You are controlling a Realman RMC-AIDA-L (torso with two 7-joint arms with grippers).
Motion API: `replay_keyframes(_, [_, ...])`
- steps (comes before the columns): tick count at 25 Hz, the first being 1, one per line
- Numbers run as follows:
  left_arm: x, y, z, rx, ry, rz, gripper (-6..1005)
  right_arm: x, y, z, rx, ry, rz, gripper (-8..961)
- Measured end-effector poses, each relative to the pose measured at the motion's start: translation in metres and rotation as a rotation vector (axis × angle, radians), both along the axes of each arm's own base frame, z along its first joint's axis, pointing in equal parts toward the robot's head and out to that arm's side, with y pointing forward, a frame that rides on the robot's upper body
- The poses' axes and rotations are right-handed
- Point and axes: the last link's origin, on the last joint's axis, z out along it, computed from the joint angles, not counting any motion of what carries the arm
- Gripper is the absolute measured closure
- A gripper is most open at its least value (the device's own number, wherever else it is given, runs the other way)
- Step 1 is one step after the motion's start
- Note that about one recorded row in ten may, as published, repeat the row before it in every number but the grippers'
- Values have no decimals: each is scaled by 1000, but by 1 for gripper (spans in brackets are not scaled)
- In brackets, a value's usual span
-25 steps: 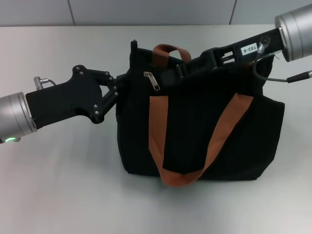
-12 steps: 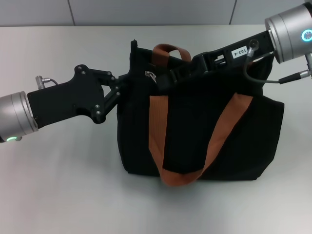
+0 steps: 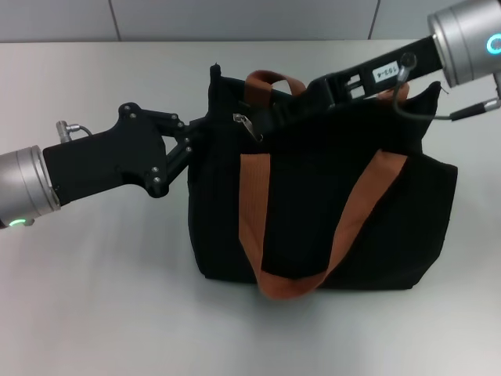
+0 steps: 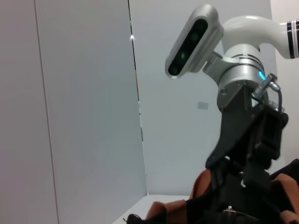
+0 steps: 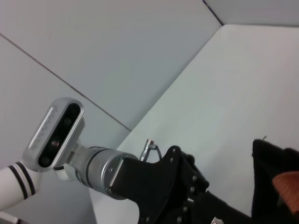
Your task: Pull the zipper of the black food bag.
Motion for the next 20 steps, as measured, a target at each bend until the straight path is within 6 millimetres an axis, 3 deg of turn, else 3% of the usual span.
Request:
replay_keyframes(5, [-1,-1,0,-4,-3,2,975,-5,2,2,11,-27,29,638])
replay_keyframes(20, [0,-2,1,-7,-12,-1,975,-15,-3,-17,-21,-66,71,638])
